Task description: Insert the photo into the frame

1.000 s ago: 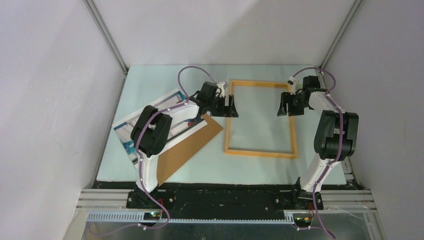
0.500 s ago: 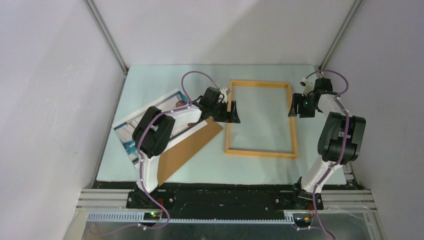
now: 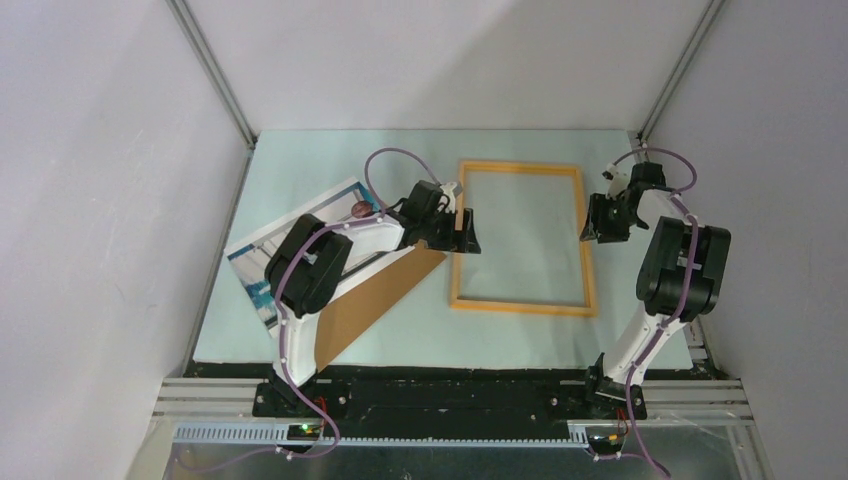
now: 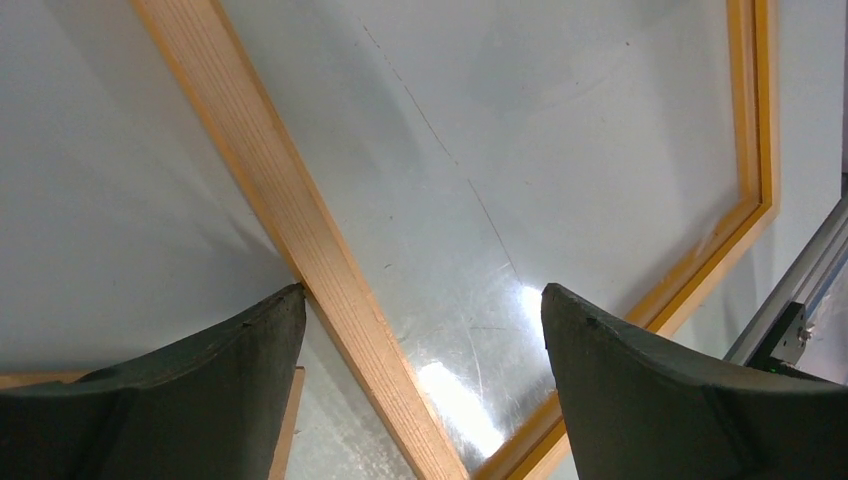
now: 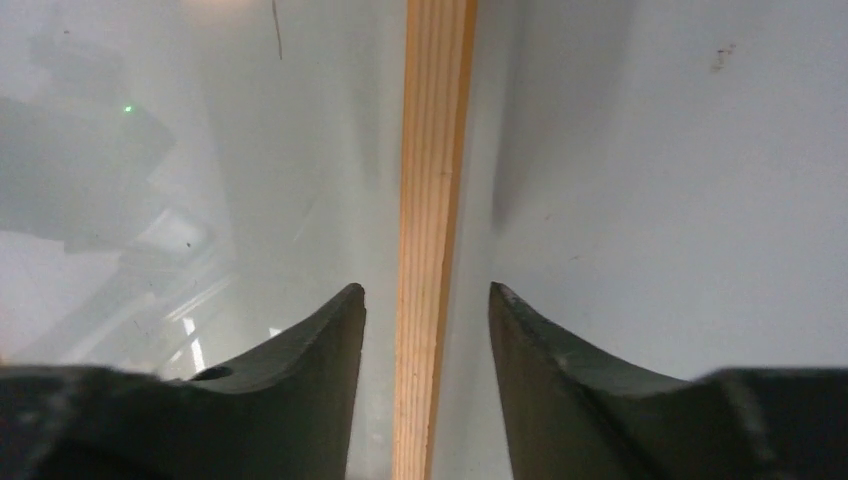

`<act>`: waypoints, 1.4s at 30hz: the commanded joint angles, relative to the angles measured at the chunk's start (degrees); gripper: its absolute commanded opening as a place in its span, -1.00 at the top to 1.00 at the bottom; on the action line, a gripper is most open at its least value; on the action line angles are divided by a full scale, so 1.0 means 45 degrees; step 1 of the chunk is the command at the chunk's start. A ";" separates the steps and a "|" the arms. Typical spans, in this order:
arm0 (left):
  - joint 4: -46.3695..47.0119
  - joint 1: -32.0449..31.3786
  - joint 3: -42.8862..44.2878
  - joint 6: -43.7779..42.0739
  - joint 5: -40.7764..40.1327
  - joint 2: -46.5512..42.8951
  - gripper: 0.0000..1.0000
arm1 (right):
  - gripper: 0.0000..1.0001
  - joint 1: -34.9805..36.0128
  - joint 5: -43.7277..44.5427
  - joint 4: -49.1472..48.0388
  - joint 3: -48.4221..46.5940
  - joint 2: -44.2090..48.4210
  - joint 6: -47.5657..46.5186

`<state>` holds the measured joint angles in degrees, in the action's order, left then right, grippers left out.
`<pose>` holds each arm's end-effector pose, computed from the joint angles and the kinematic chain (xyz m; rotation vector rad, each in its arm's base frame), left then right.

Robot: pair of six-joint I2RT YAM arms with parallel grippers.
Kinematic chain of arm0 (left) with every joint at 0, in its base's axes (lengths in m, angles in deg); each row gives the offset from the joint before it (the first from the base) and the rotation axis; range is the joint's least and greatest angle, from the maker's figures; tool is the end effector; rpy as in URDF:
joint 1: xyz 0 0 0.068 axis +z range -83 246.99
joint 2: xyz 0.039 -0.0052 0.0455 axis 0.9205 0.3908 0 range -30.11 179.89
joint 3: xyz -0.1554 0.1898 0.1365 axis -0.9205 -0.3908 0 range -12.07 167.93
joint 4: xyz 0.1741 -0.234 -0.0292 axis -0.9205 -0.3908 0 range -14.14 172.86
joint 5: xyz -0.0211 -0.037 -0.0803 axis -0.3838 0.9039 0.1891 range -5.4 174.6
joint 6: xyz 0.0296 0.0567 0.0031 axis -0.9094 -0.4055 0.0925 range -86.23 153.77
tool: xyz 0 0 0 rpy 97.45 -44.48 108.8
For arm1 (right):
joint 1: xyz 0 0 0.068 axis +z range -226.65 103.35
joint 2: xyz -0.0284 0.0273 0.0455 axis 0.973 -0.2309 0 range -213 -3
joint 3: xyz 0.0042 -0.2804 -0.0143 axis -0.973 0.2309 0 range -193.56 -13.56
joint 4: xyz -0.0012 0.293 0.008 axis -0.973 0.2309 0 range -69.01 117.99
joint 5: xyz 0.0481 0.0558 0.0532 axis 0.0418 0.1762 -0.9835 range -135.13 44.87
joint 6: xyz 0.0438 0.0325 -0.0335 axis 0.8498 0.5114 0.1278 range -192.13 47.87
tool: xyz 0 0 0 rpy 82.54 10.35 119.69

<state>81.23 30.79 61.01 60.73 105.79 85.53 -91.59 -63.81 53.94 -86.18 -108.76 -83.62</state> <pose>0.3684 -0.2920 0.1309 0.3957 2.4578 -0.9448 0.3992 -0.0901 0.1630 -0.0125 2.6500 0.2956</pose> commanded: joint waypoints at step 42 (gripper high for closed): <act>-0.0423 -0.0347 -0.0719 -0.3709 -0.3319 -0.5268 -0.99 | -0.65 0.2251 0.0914 -0.0776 0.1177 0.4488 0.0014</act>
<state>82.08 27.29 55.13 51.47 95.71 68.11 -88.72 -64.44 54.53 -80.41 -93.72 -83.11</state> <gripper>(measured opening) 0.994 0.798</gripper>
